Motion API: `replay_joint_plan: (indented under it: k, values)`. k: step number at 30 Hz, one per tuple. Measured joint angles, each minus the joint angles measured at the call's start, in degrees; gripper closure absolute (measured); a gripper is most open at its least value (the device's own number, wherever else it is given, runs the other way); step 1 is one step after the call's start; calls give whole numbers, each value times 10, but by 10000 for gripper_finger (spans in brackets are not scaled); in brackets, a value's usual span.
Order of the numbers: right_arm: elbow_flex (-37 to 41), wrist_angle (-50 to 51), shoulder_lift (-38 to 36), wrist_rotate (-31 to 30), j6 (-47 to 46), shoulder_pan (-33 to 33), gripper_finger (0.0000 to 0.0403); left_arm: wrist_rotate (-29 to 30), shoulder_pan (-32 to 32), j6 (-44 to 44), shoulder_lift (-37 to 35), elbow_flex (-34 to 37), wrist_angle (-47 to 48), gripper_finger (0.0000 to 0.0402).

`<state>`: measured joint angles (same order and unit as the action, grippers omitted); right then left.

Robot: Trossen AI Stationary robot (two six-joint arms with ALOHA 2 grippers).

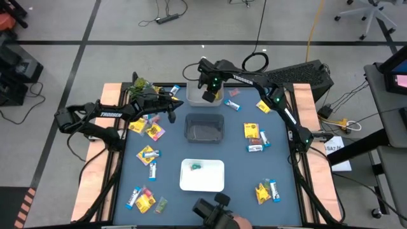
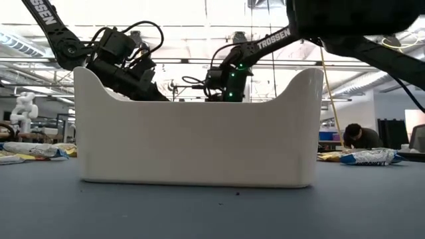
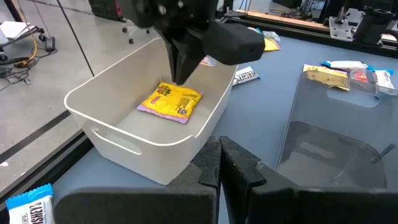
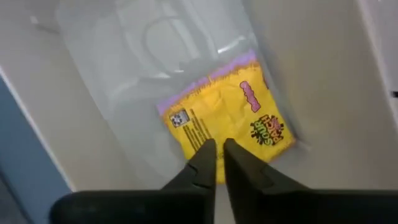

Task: Sort candy
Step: Put the yellow candy into the black bin

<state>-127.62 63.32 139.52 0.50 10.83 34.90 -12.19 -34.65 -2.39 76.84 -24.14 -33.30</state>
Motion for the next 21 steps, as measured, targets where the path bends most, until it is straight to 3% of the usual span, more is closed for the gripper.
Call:
replay_joint_plan:
  k: [8, 11, 16, 21]
  values:
    - [16, -12, 4, 15, 69, 4, 234, 0, 0, 0, 0, 0, 8, 393]
    - [16, -13, 16, 13, 73, 10, 202, 0, 0, 0, 0, 0, 9, 393]
    - [15, -13, 30, 49, 55, 19, 200, 0, 0, 0, 0, 0, 9, 393]
    - [15, -12, 32, 41, 42, 23, 240, 0, 0, 0, 0, 0, 9, 393]
